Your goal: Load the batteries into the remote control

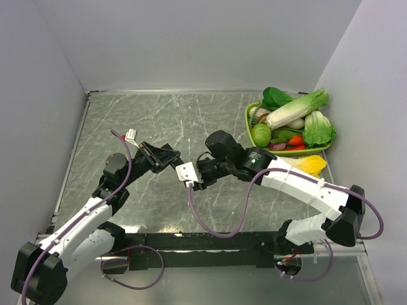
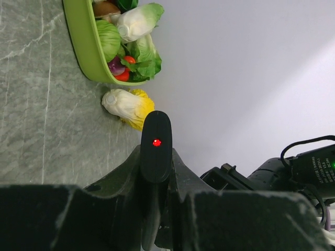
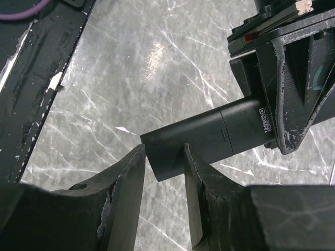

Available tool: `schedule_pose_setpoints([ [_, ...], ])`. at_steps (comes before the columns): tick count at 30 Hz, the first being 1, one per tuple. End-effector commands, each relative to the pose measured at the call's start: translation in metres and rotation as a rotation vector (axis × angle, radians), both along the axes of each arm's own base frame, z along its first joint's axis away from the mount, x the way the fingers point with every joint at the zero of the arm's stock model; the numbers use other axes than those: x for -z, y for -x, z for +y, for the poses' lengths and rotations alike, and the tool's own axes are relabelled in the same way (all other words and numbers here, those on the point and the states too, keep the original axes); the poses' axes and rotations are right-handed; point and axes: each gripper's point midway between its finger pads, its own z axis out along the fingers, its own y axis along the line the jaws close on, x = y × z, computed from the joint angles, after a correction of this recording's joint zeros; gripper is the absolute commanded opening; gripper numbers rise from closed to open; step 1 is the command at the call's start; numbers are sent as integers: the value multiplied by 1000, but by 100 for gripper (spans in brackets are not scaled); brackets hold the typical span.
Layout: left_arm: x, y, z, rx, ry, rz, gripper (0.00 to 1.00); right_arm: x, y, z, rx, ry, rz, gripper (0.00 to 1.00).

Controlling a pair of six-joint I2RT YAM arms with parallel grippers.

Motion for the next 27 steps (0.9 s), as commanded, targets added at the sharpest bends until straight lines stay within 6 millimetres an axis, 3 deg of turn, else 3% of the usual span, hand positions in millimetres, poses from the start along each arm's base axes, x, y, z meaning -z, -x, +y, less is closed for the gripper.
schedule_pose_setpoints([
  [1, -83, 57, -18, 272, 160, -216, 3, -6, -48, 17, 90, -33, -106, 41],
  [5, -75, 52, -17, 241, 125, -203, 3, -11, -44, 21, 79, -50, -77, 43],
  [11, -46, 12, -3, 22, -62, -135, 4, -31, -31, 15, 116, -113, -3, 57],
  [13, -20, -4, 4, -40, -170, -62, 4, -39, -27, 8, 158, -145, 30, 63],
  [14, -21, -9, 5, -53, -200, -62, 4, -43, -28, 7, 203, -168, 50, 65],
  [16, 15, -22, 11, -86, -340, 32, 6, -51, -30, -3, 275, -206, 74, 72],
  [17, 11, -28, 12, -98, -373, 31, 6, -60, -30, -8, 328, -243, 112, 75],
  [19, 48, -40, 22, -126, -536, 127, 8, -59, -43, -22, 458, -260, 134, 83],
  [20, 44, -47, 25, -143, -573, 129, 8, -63, -45, -29, 532, -287, 181, 85],
  [24, 91, -63, 44, -149, -845, 247, 8, -53, -68, -69, 851, -292, 236, 96],
  [25, 93, -64, 47, -141, -887, 265, 8, -50, -70, -76, 918, -300, 274, 100],
  [27, 113, -72, 58, -151, -1019, 296, 8, -40, -77, -100, 1058, -312, 282, 100],
])
